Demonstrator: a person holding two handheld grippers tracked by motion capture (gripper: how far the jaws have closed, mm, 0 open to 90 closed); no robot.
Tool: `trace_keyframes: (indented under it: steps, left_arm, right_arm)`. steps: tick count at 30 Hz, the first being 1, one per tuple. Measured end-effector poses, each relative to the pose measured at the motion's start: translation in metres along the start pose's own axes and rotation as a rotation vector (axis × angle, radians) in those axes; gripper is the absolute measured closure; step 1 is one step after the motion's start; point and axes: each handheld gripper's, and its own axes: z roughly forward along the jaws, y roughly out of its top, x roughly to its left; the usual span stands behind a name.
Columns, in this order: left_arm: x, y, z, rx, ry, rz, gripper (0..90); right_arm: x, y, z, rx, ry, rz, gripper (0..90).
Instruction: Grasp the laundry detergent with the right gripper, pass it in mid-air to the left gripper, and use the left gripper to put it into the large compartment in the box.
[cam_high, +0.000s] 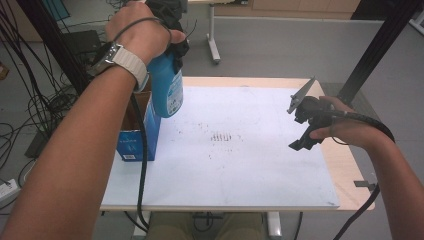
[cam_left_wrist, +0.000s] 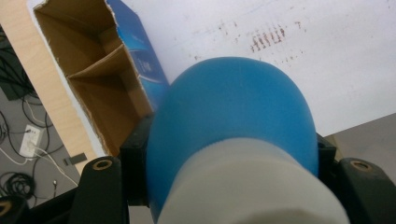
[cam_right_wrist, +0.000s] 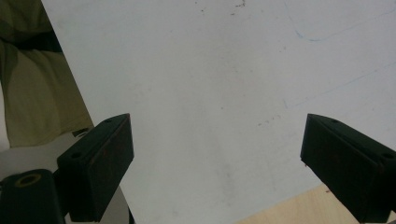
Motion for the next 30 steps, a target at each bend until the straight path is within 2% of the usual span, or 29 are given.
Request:
trace_keyframes:
  steps: [7, 14, 19, 24, 30]
  left_arm:
    - [0.009, -0.003, -0.001, 0.001, 0.003, -0.054, 38.3]
    - [0.015, -0.004, -0.004, 0.014, 0.010, -0.073, 38.3]
    - [0.020, -0.004, -0.005, 0.009, 0.020, -0.106, 38.3]
    - [0.030, -0.008, -0.007, -0.002, 0.006, -0.136, 38.3]
    - [0.041, -0.011, -0.007, -0.003, 0.014, -0.157, 38.3]
  right_arm:
    - [-0.001, 0.002, 0.000, -0.002, -0.001, 0.000, 9.4]
    - [-0.002, 0.004, 0.001, -0.001, -0.002, -0.003, 9.4]
    - [-0.004, 0.004, 0.001, -0.007, -0.010, -0.011, 9.4]
    - [-0.007, 0.003, 0.000, -0.010, -0.009, -0.012, 9.4]
    - [-0.009, 0.003, 0.002, -0.001, -0.003, -0.014, 9.4]
